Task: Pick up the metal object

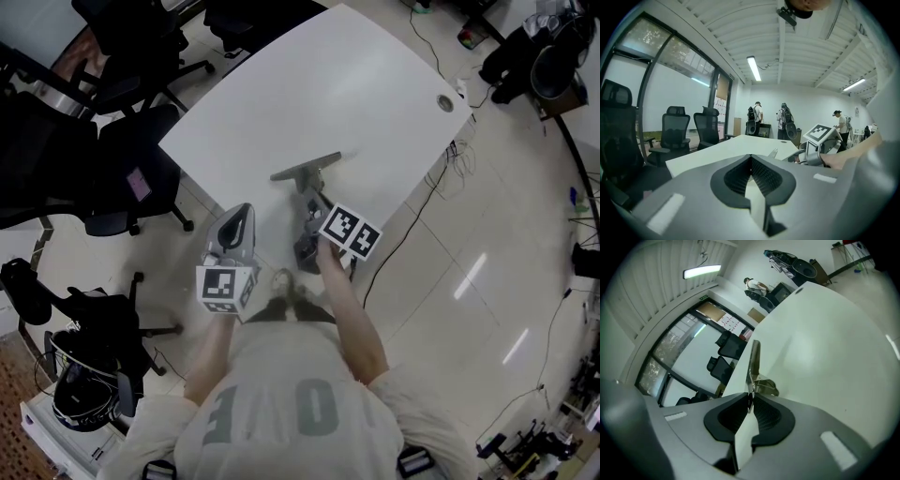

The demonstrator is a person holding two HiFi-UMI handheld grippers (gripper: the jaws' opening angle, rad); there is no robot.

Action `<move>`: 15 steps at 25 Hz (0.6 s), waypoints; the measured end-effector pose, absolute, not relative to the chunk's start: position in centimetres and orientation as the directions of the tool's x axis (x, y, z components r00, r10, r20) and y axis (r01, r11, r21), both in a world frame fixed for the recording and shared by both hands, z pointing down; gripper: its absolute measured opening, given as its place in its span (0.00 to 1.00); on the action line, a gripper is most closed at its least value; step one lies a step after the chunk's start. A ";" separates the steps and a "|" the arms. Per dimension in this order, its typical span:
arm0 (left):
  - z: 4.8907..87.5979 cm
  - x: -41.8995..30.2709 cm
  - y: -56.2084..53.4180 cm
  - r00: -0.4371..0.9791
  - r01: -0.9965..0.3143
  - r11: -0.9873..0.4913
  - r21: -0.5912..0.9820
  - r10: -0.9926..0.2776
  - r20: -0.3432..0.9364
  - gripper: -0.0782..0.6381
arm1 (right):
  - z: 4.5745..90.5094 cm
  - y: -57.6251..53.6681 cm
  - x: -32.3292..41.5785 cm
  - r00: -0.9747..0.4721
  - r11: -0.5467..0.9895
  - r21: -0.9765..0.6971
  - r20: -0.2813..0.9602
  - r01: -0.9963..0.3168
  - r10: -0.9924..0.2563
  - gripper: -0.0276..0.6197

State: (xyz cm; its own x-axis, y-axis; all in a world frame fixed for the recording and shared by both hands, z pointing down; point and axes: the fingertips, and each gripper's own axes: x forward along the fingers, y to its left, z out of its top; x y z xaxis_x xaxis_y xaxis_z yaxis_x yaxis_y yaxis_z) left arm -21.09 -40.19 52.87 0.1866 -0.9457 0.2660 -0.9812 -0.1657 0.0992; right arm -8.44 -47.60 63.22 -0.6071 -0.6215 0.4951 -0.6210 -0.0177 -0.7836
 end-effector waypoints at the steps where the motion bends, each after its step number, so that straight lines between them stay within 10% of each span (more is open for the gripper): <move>1: 52.7 -21.1 -40.3 0.187 -0.981 -0.167 0.098 -0.947 0.261 0.11 | 62.6 -47.7 -8.6 -0.611 0.004 -0.784 0.480 -0.620 -0.630 0.11; 15: 49.3 -18.5 -41.0 0.242 -0.968 -0.230 0.099 -0.961 0.131 0.11 | 53.4 -46.1 -2.9 -0.479 0.278 -0.477 0.374 -0.834 -0.794 0.07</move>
